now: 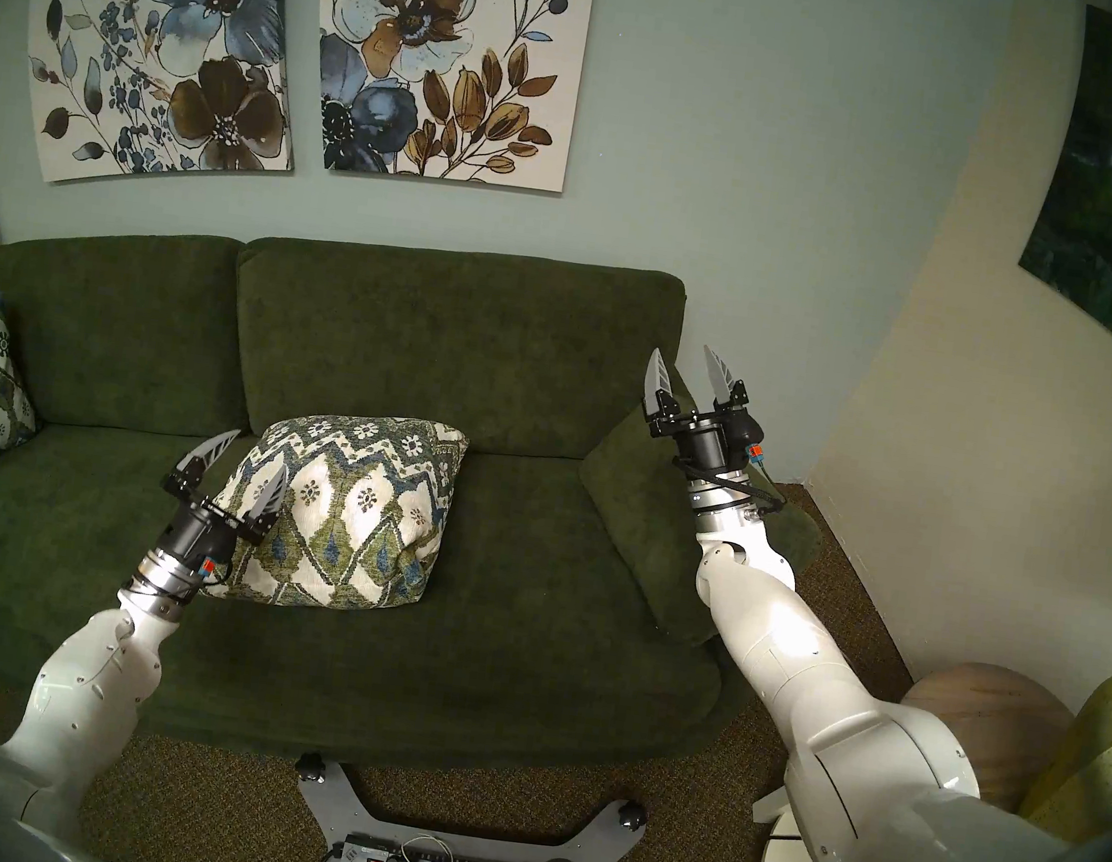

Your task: Fluff a cushion

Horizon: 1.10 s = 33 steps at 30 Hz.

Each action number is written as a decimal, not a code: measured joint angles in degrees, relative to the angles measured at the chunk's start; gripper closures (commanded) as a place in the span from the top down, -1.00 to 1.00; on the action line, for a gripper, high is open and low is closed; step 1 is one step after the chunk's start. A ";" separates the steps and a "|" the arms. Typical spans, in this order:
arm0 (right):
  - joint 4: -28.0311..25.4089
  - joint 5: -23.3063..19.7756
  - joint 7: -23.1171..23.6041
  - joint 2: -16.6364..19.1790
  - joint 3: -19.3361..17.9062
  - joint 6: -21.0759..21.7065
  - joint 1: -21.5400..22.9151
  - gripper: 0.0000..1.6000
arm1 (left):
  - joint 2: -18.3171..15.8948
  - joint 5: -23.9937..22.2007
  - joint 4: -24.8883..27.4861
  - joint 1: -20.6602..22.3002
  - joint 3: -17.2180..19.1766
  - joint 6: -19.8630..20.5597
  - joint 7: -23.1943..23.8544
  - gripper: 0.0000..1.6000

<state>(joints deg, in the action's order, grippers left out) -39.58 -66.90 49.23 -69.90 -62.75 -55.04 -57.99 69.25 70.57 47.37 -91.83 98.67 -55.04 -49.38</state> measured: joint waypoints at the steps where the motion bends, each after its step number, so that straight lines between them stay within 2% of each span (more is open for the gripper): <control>1: 0.00 0.00 0.00 0.00 0.00 0.00 0.00 1.00 | 0.09 -0.21 -0.55 -0.38 0.05 0.00 0.00 1.00; 9: 0.04 0.00 0.00 0.00 0.00 0.00 0.00 1.00 | 0.82 -3.52 -4.57 -6.38 0.70 0.01 -0.10 1.00; 17: 0.06 0.00 0.00 0.00 0.00 0.00 0.00 1.00 | 0.06 -7.06 -0.06 -12.29 0.67 0.01 -0.10 1.00; 22: 0.06 0.00 0.00 -0.01 0.00 0.00 0.00 1.00 | -0.14 -10.39 4.05 -15.35 -2.01 0.01 0.39 1.00; 26: 0.06 0.00 0.01 -0.01 0.00 0.00 0.00 1.00 | 0.01 -13.99 5.10 -16.56 -5.29 0.01 2.41 1.00; 29: 0.06 0.00 0.01 -0.01 0.00 0.00 0.00 1.00 | -0.23 -17.96 3.68 -16.45 -7.98 0.01 5.77 1.00; 33: 0.06 0.00 0.01 -0.01 0.00 0.00 0.00 1.00 | -0.96 -21.44 -0.05 -15.22 -9.14 0.01 9.31 1.00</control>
<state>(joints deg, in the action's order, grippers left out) -39.52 -66.90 49.24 -69.90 -62.75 -55.04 -57.99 68.29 49.13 47.32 -107.05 89.52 -55.04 -40.07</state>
